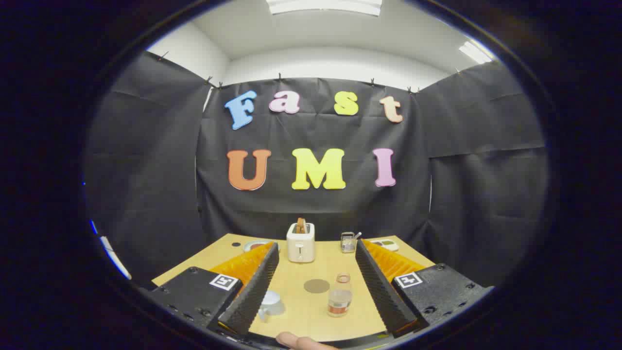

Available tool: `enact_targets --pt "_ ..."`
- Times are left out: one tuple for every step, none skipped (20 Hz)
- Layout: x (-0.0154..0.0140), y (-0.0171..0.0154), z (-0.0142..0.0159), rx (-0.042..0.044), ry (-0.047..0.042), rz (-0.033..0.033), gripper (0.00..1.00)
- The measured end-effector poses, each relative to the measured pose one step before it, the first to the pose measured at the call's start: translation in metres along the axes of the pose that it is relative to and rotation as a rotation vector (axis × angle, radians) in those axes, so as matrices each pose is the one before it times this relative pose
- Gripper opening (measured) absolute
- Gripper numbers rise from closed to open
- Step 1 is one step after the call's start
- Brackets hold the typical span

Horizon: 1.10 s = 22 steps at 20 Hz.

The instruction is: Take the bottle from table, then pour the juice into the cup, finally place the bottle on the coaster

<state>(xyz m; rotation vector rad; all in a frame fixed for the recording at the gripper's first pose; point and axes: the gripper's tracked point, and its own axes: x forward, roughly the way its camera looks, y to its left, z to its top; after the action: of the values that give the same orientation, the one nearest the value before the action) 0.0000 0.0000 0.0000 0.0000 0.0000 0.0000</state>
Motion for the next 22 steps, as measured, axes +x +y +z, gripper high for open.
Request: enact_targets --pt "-0.00281 0.0014 -0.00084 0.0038 -0.00029 -0.00136 1.0" --pt "-0.00233 0.00048 -0.00227 0.00317 0.00514 -0.00048 1.0" --pt "-0.00239 0.00305 -0.00302 0.0036 0.0046 0.00414 1.0" --pt "-0.0033 0.00136 -0.00022 0.00555 0.0022 0.00392 1.0" --pt "-0.00319 0.00031 0.00124 0.00084 -0.0018 0.00101 1.0" --pt "-0.00281 -0.00062 0.00243 -0.0051 -0.00465 -0.00393 1.0" --pt "-0.00221 -0.00217 0.00222 -0.00727 -0.00797 -0.00796 1.0" --pt "-0.00278 -0.00272 0.00269 -0.00742 -0.00812 -0.01026 1.0" --pt "-0.00214 -0.00064 0.00293 -0.0061 -0.00969 -0.0048 1.0" --pt "-0.00212 0.00057 0.00366 -0.00357 -0.00735 -0.00139 1.0" --pt "-0.00198 0.0003 0.00103 0.00049 -0.00484 -0.00147 1.0" --pt "-0.00269 0.00038 0.00123 -0.00114 -0.00431 0.00315 1.0" --pt "-0.00326 0.00221 0.0007 -0.00262 -0.00407 0.00471 1.0" --pt "-0.00192 0.00107 0.00008 -0.00663 -0.00026 0.00296 1.0" --pt "-0.00145 0.00031 -0.0014 -0.00631 -0.00006 0.00091 1.0" --pt "-0.00139 0.00035 -0.00109 -0.00409 0.00263 -0.00094 1.0" --pt "-0.00084 0.0006 -0.00207 -0.00319 0.00264 0.0012 1.0" --pt "-0.00029 0.00037 -0.00129 -0.001 0.00517 -0.00236 1.0" --pt "-0.00129 -0.00045 -0.00301 0.00038 0.00638 -0.00198 1.0" --pt "-0.00135 0.00062 -0.00131 0.00376 0.00247 0.00261 1.0" --pt "0.00023 -0.0001 -0.00082 0.00443 0.00354 0.00141 1.0" --pt "0.00026 -0.00033 -0.00077 0.00281 0.00285 0.00025 1.0"
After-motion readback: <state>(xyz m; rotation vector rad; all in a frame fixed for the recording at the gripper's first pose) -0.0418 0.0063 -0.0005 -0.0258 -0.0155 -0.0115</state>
